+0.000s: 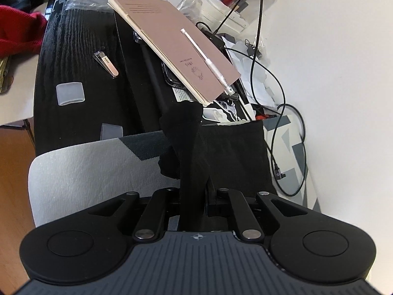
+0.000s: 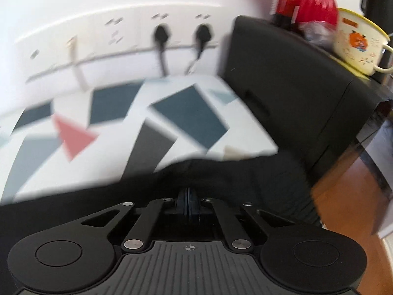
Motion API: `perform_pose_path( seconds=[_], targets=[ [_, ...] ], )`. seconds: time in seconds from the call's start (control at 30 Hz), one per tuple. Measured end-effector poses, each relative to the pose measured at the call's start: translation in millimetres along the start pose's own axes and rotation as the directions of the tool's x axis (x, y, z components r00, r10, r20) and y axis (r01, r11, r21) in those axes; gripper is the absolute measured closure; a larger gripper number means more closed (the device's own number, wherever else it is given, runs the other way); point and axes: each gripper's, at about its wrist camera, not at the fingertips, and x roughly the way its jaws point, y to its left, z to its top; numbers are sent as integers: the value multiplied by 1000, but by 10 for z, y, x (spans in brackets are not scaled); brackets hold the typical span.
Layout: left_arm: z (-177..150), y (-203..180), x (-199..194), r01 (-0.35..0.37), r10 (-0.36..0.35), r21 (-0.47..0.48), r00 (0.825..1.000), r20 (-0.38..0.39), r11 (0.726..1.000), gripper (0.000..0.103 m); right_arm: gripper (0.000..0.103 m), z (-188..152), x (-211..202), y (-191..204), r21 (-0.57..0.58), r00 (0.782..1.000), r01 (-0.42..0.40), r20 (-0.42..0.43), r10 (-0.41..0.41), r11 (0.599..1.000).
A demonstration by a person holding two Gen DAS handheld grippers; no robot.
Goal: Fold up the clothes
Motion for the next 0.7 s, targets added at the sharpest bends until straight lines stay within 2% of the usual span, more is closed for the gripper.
perform_pose_path(
  seconds=[0.07, 0.13, 0.2, 0.3, 0.43, 0.47, 0.5, 0.7],
  targets=[
    [-1, 11, 6, 10, -11, -17, 1000, -10, 1000, 93, 102, 128, 77, -80, 52, 999, 26, 18, -27, 998],
    [6, 29, 3, 29, -30, -25, 999, -19, 999, 92, 95, 208, 114, -186, 141, 1000, -26, 1, 26, 990],
    [11, 57, 6, 37, -38, -25, 999, -26, 999, 92, 71, 170, -17, -196, 152, 997, -75, 32, 71, 986],
    [17, 119, 12, 47, -49, -42, 998, -39, 998, 90, 55, 94, -240, -193, 151, 987, -147, 85, 135, 978],
    [35, 195, -3, 49, -53, -64, 997, -53, 997, 83, 49, -11, -589, -234, 173, 971, -209, 152, 183, 963],
    [41, 209, -11, 50, -54, -66, 997, -56, 997, 80, 41, -38, -682, -250, 181, 967, -221, 168, 191, 958],
    [46, 219, -22, 51, -55, -66, 997, -58, 997, 79, 37, -70, -772, -267, 190, 964, -231, 178, 198, 954],
    [47, 270, -104, 50, -53, -45, 997, -61, 998, 65, 34, -260, -1162, -345, 239, 944, -297, 220, 247, 924]
  ],
)
